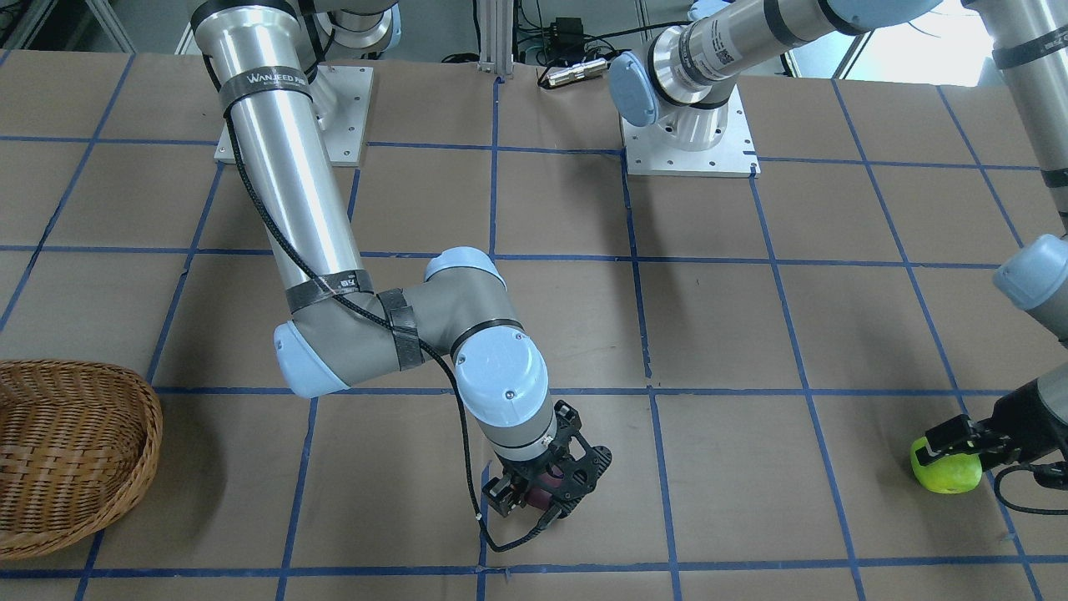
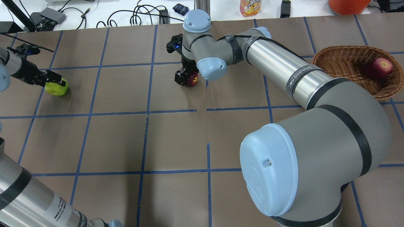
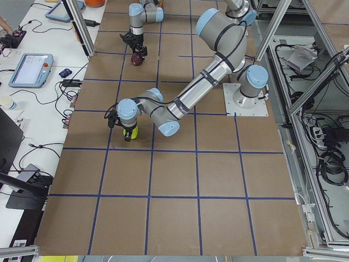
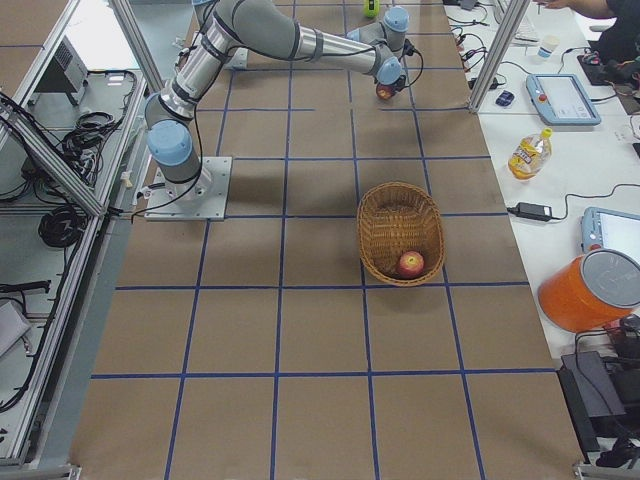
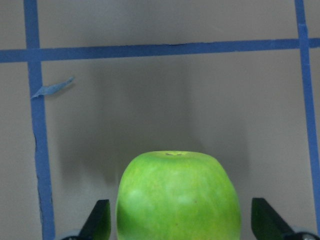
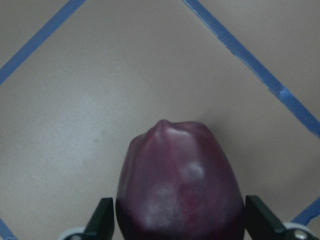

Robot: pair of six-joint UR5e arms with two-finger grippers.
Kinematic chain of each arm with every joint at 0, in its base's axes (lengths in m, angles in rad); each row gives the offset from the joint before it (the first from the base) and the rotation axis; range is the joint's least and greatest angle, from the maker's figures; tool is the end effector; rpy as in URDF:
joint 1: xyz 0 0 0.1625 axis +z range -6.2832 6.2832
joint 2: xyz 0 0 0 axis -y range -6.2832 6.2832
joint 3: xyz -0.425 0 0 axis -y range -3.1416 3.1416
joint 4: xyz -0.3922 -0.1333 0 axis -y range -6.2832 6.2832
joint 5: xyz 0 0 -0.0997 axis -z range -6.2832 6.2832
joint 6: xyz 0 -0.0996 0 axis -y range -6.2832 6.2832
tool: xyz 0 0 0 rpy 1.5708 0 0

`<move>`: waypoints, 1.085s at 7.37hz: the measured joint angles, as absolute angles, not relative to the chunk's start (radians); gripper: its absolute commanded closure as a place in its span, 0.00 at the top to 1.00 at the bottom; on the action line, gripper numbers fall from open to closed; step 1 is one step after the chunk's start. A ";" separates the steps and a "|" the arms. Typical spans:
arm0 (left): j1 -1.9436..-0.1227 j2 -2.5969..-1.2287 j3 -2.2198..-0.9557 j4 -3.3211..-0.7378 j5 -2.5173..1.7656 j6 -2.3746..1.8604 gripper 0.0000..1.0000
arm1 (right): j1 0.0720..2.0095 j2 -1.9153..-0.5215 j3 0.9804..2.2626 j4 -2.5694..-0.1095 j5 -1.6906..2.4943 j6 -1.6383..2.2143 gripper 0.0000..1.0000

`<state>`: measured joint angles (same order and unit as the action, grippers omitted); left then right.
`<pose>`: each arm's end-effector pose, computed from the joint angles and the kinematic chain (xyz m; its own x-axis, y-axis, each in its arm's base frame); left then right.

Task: Put all apples into basket
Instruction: 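Carry the dark red apple to the basket while left carries green apple centerward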

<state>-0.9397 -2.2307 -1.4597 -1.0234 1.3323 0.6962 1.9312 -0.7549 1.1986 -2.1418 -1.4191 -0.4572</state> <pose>0.2833 -0.6534 0.1968 -0.9802 0.0777 0.1822 0.0503 0.9873 -0.1504 0.4122 -0.6730 0.2003 -0.6695 -0.7386 -0.0785 -0.7192 0.6710 -0.1801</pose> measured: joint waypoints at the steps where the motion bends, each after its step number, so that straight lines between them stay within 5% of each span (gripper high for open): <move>1: -0.941 -2.239 -1.454 -1.012 1.334 0.697 0.34 | 1.931 -0.755 1.195 -2.130 -1.420 -0.457 0.00; 3: -0.966 -2.211 -1.454 -1.016 1.337 0.695 0.16 | 1.929 -0.773 1.190 -2.097 -1.427 -0.450 0.00; 6: -1.058 -2.027 -1.464 -1.264 1.352 0.636 0.17 | 1.858 -0.890 1.192 -1.916 -1.445 -0.440 0.00; 8: -1.187 -1.889 -1.586 -1.276 1.293 0.464 0.17 | 1.655 -1.005 1.200 -1.735 -1.469 -0.438 0.00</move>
